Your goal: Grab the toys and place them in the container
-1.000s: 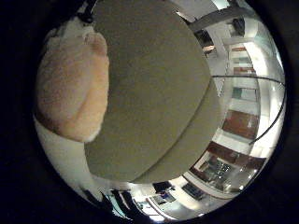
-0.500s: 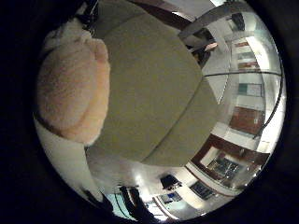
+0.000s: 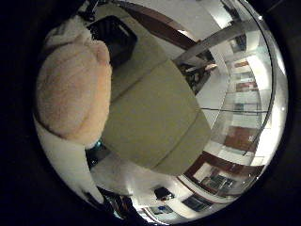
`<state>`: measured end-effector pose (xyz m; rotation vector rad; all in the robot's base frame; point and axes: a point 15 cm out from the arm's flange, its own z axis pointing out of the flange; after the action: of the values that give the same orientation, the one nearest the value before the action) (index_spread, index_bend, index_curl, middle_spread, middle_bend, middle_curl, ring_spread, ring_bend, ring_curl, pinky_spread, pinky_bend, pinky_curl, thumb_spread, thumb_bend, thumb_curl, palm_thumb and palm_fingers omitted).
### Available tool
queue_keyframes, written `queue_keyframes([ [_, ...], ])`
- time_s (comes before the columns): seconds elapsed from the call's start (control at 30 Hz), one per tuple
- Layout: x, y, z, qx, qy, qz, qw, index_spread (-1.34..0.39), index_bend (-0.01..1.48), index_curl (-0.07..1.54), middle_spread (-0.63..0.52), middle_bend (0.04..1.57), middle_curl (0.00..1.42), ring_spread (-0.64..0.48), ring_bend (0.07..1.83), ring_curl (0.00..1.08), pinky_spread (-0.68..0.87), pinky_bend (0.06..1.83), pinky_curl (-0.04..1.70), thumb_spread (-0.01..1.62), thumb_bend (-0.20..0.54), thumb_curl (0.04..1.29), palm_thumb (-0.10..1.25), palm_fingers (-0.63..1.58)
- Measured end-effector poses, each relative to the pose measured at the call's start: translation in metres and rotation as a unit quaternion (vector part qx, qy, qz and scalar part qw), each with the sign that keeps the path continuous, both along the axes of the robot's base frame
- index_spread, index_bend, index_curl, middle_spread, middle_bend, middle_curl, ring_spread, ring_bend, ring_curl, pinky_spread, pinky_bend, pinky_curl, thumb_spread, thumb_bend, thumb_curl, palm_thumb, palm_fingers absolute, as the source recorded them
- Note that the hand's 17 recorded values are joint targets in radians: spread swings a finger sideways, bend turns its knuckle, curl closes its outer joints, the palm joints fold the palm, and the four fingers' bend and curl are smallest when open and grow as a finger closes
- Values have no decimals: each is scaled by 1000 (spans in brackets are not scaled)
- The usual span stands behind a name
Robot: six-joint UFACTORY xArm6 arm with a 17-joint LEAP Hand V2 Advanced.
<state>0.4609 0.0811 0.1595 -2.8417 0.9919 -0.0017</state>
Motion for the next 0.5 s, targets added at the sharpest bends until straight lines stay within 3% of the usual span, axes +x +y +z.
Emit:
queue_keyframes([
  [0.27, -20, 99, 0, 5, 4, 25, 1000, -190, 1214, 775, -110, 1352, 728, -232, 1308, 817, -183, 1440, 755, 1132, -10, 590, 985, 1126],
  [0.5, 3, 153, -7, 16, -34, 46, 998, -193, 1200, 777, -108, 1364, 721, -233, 1300, 825, -185, 1415, 779, 1129, -12, 607, 986, 1123],
])
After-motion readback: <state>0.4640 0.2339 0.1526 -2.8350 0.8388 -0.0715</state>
